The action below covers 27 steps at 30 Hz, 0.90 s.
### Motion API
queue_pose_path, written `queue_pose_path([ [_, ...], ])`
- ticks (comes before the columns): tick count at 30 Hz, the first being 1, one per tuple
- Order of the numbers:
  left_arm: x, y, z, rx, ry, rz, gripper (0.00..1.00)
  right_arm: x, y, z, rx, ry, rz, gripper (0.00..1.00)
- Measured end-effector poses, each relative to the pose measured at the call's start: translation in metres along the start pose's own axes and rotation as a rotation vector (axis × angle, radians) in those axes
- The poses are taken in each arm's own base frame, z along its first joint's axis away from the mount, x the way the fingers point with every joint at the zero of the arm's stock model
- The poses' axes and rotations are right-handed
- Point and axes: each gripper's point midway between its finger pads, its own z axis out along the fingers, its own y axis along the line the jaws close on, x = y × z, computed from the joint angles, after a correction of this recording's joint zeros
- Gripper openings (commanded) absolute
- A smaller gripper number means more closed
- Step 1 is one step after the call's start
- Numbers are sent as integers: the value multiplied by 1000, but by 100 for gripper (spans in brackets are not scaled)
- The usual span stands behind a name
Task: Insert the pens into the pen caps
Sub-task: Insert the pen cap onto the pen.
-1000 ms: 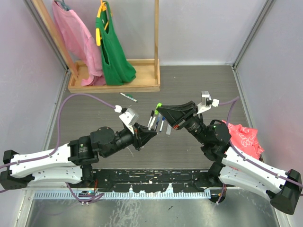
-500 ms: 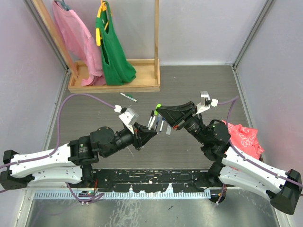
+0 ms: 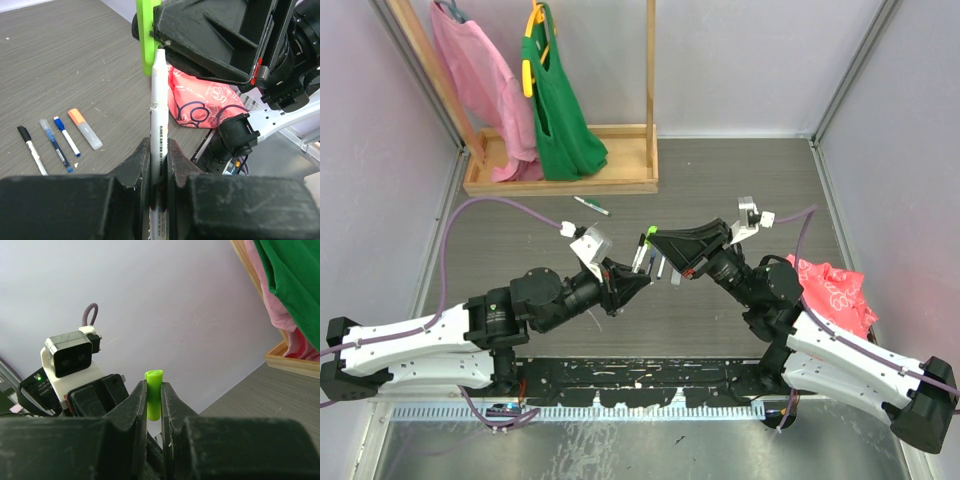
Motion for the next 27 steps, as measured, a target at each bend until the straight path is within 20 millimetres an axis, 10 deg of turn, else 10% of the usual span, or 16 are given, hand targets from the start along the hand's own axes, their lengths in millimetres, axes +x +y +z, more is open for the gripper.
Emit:
queue_pose_path([
  [27, 1, -1, 2, 0, 2, 0, 0, -22, -6, 4, 77, -82, 21, 0],
])
